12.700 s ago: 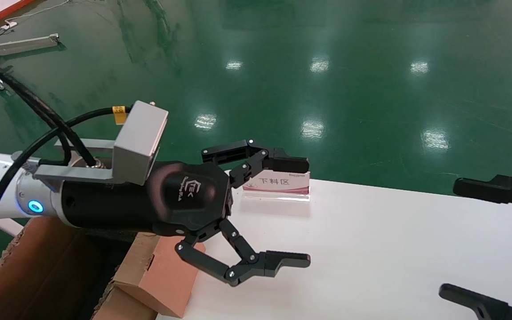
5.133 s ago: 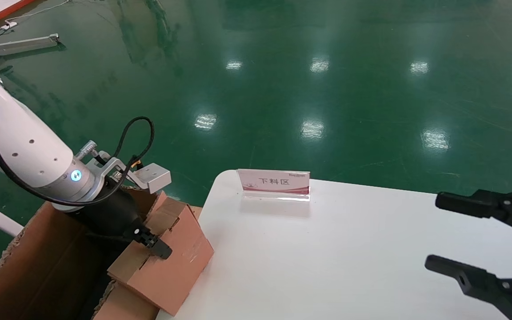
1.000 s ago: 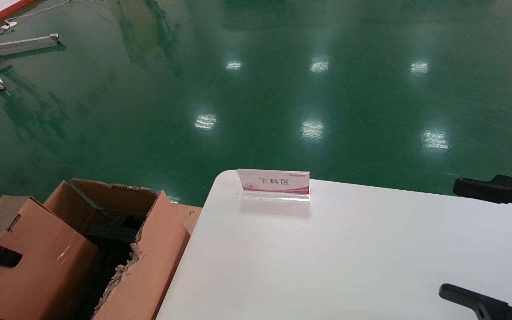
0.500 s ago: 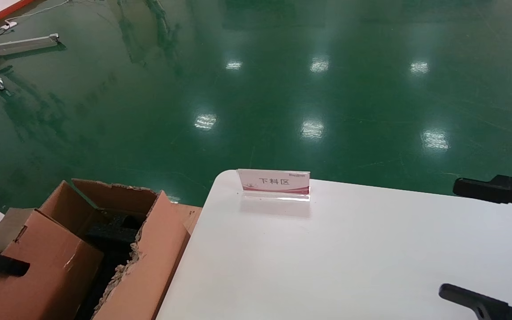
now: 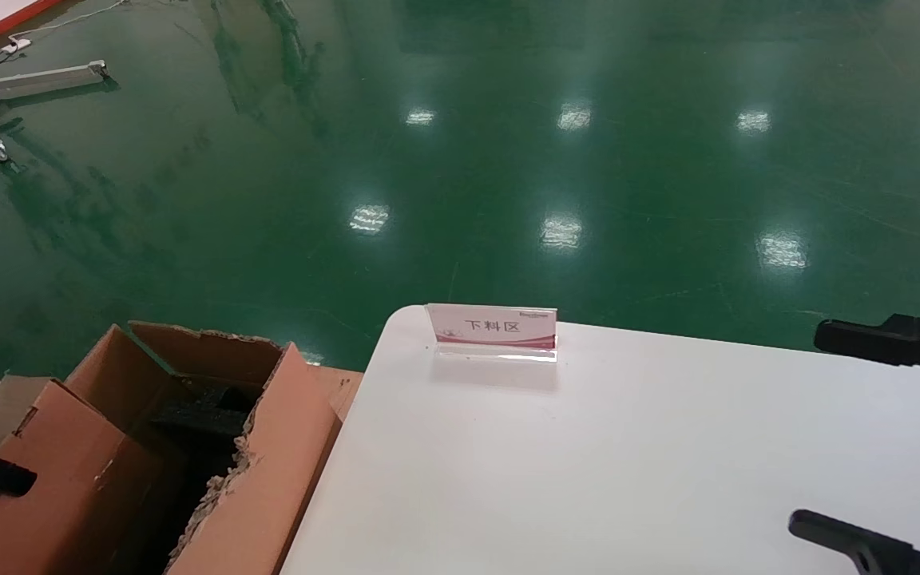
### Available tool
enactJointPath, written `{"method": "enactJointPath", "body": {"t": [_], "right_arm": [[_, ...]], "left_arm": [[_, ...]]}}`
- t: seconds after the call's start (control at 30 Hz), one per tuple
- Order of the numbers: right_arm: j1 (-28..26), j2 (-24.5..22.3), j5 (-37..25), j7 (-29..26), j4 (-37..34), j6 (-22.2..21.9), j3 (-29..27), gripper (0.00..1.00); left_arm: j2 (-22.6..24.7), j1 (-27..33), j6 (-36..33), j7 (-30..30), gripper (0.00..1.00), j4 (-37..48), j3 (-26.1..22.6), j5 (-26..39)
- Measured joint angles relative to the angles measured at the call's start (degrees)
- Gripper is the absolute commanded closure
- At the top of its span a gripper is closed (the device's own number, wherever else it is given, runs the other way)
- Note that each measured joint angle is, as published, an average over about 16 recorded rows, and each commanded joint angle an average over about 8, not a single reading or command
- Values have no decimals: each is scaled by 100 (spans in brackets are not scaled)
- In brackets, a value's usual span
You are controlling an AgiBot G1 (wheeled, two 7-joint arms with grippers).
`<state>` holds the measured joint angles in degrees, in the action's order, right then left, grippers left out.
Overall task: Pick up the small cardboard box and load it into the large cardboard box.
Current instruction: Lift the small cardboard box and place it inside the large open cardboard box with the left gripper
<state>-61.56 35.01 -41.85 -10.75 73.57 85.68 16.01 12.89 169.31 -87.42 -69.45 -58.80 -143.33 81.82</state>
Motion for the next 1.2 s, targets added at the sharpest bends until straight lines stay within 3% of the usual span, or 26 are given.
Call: {"method": "enactJointPath", "body": {"t": [1.2], "right_arm": [[0, 0, 0, 0, 0, 0, 0, 0]], "left_arm": [[647, -1944, 1241, 124, 100, 783, 226, -626]]}}
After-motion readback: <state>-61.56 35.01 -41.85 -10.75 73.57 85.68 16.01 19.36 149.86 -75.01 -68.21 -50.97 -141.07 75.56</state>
